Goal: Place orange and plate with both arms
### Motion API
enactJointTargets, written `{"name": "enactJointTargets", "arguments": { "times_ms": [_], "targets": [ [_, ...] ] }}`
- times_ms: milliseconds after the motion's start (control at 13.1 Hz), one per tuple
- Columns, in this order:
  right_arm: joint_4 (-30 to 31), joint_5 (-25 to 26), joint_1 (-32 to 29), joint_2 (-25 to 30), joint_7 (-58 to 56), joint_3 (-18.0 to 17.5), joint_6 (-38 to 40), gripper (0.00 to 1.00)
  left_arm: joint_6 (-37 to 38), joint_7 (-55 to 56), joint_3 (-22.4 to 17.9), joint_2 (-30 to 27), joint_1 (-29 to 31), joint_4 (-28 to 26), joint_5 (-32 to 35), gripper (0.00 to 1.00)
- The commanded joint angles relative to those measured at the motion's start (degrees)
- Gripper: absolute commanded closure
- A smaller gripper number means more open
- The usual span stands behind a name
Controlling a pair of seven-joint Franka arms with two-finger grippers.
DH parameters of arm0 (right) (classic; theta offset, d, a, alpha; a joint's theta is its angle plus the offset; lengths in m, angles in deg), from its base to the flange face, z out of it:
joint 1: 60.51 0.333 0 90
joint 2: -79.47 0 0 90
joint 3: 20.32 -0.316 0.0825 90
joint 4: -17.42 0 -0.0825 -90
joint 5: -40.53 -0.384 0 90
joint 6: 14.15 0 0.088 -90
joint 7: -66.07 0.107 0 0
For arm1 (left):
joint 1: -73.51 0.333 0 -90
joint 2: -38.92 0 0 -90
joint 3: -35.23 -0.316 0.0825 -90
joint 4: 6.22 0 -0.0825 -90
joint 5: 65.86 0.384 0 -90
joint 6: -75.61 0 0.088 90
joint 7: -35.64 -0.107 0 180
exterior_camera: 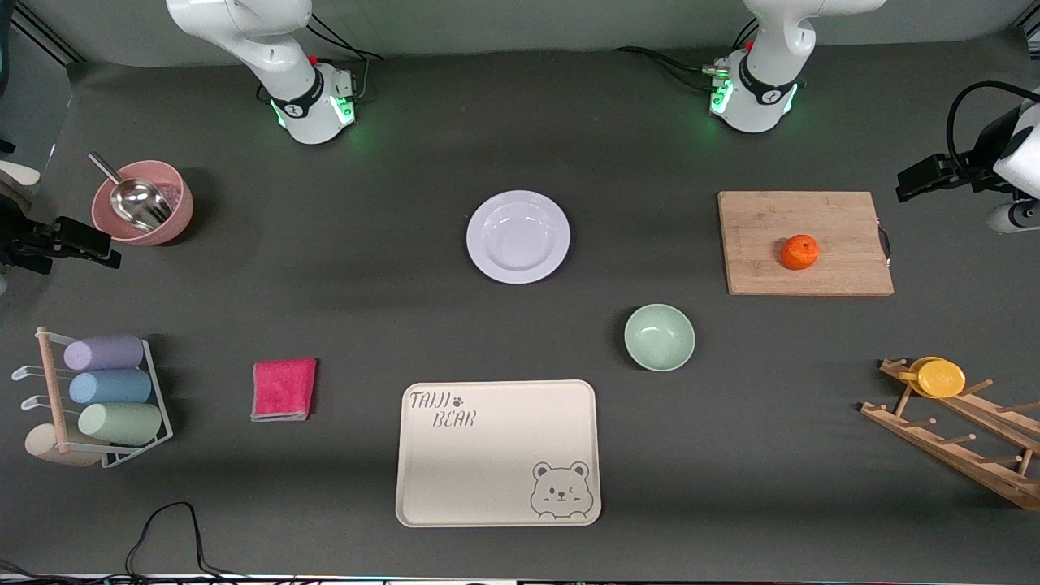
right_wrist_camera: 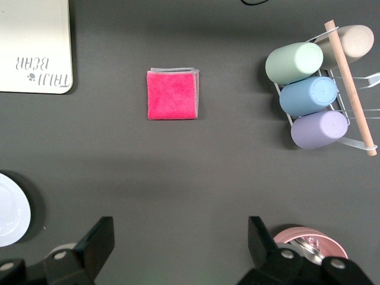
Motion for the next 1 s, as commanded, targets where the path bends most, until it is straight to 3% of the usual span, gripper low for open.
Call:
{"name": "enactJointTargets", "arguments": {
  "times_ms": [0,153,459,689,919],
  "targets": [
    [0.6,1.1,-0.1,1.1,1.0,-0.3,0.6,0.00,5.2,0.3,-0.7,0.1,0.0,4.0,-0.2,0.00],
    [0.6,1.1,-0.1,1.0,1.0,-0.3,0.6,0.00,8.9,0.2,-0.8,-3.4,0.1,3.2,-0.1,0.00],
    [0.3,1.2,-0.1,1.7,0.1,-0.3,0.7,0.00,8.6,0.1,-0.9,-14.3,0.3,-6.6,-0.2,0.00],
    [0.8,1.2,0.4,5.0,3.0,-0.4,4.6,0.00,4.0,0.0,-0.9,-16.9,0.3,-13.3,-0.2,0.00],
    [8.4,1.2,0.4,12.4,4.4,-0.5,4.1,0.00,-7.5,0.0,-1.0,-17.7,0.9,-25.9,-0.3,0.00]
  ]
}}
